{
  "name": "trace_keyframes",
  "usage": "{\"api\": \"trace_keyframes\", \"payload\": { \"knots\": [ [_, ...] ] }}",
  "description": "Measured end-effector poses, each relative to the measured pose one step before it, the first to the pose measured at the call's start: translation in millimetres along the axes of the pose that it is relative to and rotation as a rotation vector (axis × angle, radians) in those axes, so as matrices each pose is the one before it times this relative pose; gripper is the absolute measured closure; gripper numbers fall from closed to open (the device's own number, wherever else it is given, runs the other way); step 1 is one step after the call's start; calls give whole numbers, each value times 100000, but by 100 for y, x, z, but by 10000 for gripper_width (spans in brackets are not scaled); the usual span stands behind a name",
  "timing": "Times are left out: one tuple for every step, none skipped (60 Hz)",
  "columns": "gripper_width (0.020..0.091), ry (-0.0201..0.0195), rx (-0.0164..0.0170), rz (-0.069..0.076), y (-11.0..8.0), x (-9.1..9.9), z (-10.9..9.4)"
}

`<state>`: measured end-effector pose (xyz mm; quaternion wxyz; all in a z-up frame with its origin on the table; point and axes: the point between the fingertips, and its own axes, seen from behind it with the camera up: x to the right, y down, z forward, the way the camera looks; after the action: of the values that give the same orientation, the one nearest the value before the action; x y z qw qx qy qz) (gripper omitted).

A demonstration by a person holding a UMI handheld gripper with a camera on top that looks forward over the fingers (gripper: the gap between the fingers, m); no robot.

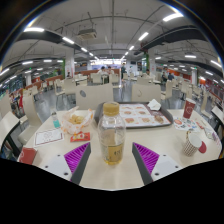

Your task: Pour water

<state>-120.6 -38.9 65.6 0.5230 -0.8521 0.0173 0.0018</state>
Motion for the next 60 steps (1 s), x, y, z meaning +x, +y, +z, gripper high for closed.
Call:
{"api": "trace_keyframes", "payload": {
  "knots": [
    [250,484,748,97,-203,29,514],
    [253,261,800,36,-211,-1,544],
    [256,122,950,-8,-112,79,552],
    [260,258,734,-81,-177,48,444],
    [267,202,508,-126,-128,-17,480],
    [280,360,196,-100,-63,27,440],
    [298,622,13,-68,-18,95,429],
    [322,546,57,-53,-7,79,380],
    [350,448,239,-29,-20,71,368],
    [380,325,276,63,-29,48,325],
    [412,-8,172,65,45,35,308],
    [451,-121,-164,22,26,-46,135],
    [499,-216,-55,-8,-12,-65,135],
    [555,0,342,65,-107,-5,105],
    [601,-186,811,182,-100,9,174],
    [604,291,265,187,-63,63,44],
    [604,88,-266,-53,88,-15,29],
    [613,-343,26,-267,1,-75,20],
    [618,-601,167,-457,-50,-120,21],
    [630,-676,-54,-444,1,-123,53],
    [637,-464,-47,-325,-19,-178,59],
    [640,-211,-116,-128,-21,9,-40],
    [668,-39,-104,38,-11,65,1],
    [670,123,-188,179,18,64,-2],
    [686,161,75,88,0,35,78],
    [700,26,52,-256,-25,30,-10],
    [700,43,169,-290,-65,20,-130],
    [725,-70,79,-500,38,-49,51],
    [724,106,-47,-811,41,31,-8],
    [725,72,-177,-859,21,24,-40],
    [725,-231,-336,-785,7,-43,-70],
    [725,-545,-344,-444,-34,-115,-52],
    [724,-499,-9,128,-128,-109,-130],
    [726,-282,336,506,-219,-21,-153],
    [726,-215,327,583,-273,11,-193],
    [725,-291,222,690,-364,37,-168],
    [726,-388,295,995,-380,14,-288],
    [726,-425,417,1347,-420,38,-333],
    [725,-457,698,1617,-295,185,-124],
    [726,-623,582,2070,-516,64,-324],
    [725,-922,606,2516,-576,66,-363],
    [725,-1134,632,3017,-610,31,-372],
    [726,-1176,638,3395,-622,34,-381],
    [727,-1147,616,3760,-654,78,-401],
    [726,-1142,518,4192,-664,101,-388],
    [726,-1330,405,4570,-657,69,-379],
    [727,-1142,456,4395,-644,-125,-140],
    [726,-1777,301,4905,-658,268,-319],
    [727,-1783,185,4904,-676,5,-413],
    [726,-1723,234,5025,-647,76,-373],
    [726,-1678,389,5226,-699,74,-326],
    [726,-1606,476,5411,-732,92,-309],
    [725,-1633,307,5337,-698,98,-292],
    [726,-1324,342,4957,-573,-297,-435],
    [727,-1763,431,5251,-605,446,29],
    [726,-1722,351,5462,-720,163,-300],
    [726,-1651,387,5461,-722,159,-278],
    [725,-1539,306,5492,-689,150,-285],
    [726,-1543,330,5447,-710,195,-235],
    [727,-1332,300,5624,-515,-452,-730]
  ]
}}
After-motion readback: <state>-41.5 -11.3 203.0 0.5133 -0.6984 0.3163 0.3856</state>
